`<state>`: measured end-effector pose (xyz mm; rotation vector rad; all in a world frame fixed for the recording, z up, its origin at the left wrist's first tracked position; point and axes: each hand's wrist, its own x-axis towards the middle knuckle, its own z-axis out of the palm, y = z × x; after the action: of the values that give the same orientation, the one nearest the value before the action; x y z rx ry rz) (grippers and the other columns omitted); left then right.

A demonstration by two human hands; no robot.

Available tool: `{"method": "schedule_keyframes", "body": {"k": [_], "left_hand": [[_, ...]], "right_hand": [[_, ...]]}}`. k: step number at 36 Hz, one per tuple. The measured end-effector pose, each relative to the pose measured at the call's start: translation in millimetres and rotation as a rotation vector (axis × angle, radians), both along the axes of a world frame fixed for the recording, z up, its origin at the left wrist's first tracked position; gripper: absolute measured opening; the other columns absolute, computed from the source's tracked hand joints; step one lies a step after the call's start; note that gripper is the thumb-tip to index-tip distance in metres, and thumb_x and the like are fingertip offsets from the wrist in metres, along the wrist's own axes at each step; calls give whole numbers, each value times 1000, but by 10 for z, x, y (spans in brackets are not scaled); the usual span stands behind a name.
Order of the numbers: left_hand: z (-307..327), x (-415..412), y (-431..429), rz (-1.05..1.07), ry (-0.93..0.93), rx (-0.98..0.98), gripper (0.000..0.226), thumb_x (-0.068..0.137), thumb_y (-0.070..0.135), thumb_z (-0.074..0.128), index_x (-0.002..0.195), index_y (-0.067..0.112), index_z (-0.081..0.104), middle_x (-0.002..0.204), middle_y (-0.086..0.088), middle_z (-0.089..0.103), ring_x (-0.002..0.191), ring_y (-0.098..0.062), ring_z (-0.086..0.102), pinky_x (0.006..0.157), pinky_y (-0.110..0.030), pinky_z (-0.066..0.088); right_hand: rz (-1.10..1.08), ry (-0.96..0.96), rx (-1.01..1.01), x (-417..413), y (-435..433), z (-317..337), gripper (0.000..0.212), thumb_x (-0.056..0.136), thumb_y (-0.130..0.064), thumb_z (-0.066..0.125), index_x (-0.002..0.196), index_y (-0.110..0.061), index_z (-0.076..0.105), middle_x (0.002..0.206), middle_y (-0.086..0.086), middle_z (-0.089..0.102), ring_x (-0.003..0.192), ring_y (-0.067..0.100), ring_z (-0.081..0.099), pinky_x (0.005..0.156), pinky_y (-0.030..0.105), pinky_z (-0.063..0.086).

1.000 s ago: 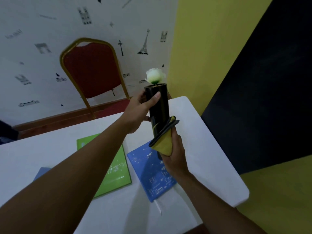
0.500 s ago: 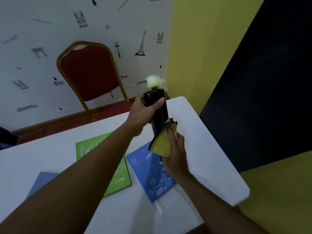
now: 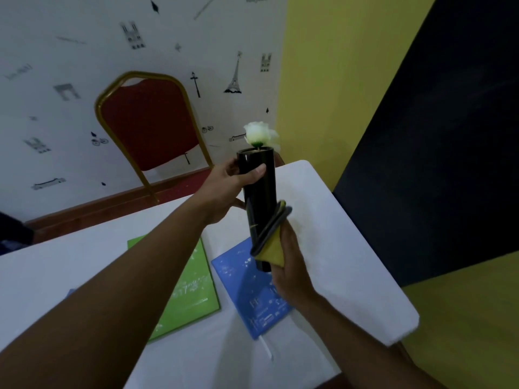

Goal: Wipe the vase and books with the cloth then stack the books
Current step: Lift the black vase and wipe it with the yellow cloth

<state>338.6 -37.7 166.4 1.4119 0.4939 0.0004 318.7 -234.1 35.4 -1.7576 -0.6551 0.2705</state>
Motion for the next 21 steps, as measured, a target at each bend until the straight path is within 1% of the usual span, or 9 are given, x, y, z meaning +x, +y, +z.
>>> {"method": "schedule_keyframes", "body": {"k": [2, 5, 6, 9, 12, 14, 16, 19, 21], "left_hand": [[-14, 0, 18, 10, -8, 6, 48, 89, 26, 77, 133, 19, 59, 129, -1, 65, 115, -21, 65, 73, -48, 63], [-22, 6, 9, -4, -8, 19, 52, 88, 27, 77, 135, 17, 58, 132, -2, 64, 117, -22, 64, 77, -51, 63], [-26, 10, -6, -17, -7, 29, 52, 88, 27, 77, 136, 17, 57, 132, -3, 63, 116, -23, 65, 78, -51, 63], [-36, 22, -75, -36, -12, 65, 52, 90, 28, 76, 136, 17, 57, 131, -3, 64, 115, -23, 66, 79, -52, 63], [-44, 28, -131, -25, -31, 69, 43, 92, 30, 74, 131, 19, 62, 126, -3, 68, 112, -23, 68, 80, -55, 63], [-29, 31, -152, -15, -56, 38, 31, 95, 28, 70, 125, 20, 64, 120, -2, 71, 108, -21, 70, 81, -57, 62], [-8, 39, -159, -3, -83, 4, 25, 97, 26, 68, 122, 20, 66, 118, -3, 72, 108, -20, 71, 81, -57, 62], [25, 61, -123, 32, -100, -17, 35, 97, 25, 67, 130, 14, 62, 125, -7, 70, 115, -23, 68, 80, -54, 62], [41, 72, -79, 55, -100, -29, 39, 96, 26, 68, 132, 12, 60, 127, -8, 69, 117, -24, 66, 78, -51, 63]], "right_hand": [[20, 26, -1, -101, -63, -99, 79, 101, 5, 52, 164, -20, 11, 170, -8, 17, 155, 6, 21, 121, 23, 31], [-14, 63, 20, -35, 9, -31, 77, 101, 4, 52, 163, -21, 14, 166, -12, 26, 152, 3, 27, 119, 22, 33], [-40, 53, 22, 45, 62, 15, 76, 101, 3, 53, 163, -22, 16, 165, -12, 29, 151, 3, 29, 119, 24, 34], [-103, -2, 35, 326, 222, 232, 77, 97, -1, 54, 162, -26, 21, 163, -4, 35, 151, 9, 33, 122, 43, 35], [-138, -64, 38, 558, 318, 442, 76, 96, 0, 53, 161, -26, 23, 161, 2, 38, 150, 14, 35, 122, 46, 34], [-160, -110, -4, 614, 328, 504, 74, 93, -4, 50, 161, -19, 24, 162, 5, 36, 150, 16, 33, 124, 36, 31], [-171, -154, -27, 577, 296, 479, 73, 92, -7, 48, 161, -13, 24, 162, 8, 35, 151, 18, 32, 122, 22, 27], [-140, -198, -50, 404, 181, 270, 70, 96, -19, 48, 160, -6, 24, 160, 15, 35, 150, 22, 34, 116, 11, 27], [-122, -171, -73, 270, 56, 99, 72, 96, -29, 52, 160, -7, 25, 158, 16, 37, 145, 18, 38, 110, 6, 30]]}}
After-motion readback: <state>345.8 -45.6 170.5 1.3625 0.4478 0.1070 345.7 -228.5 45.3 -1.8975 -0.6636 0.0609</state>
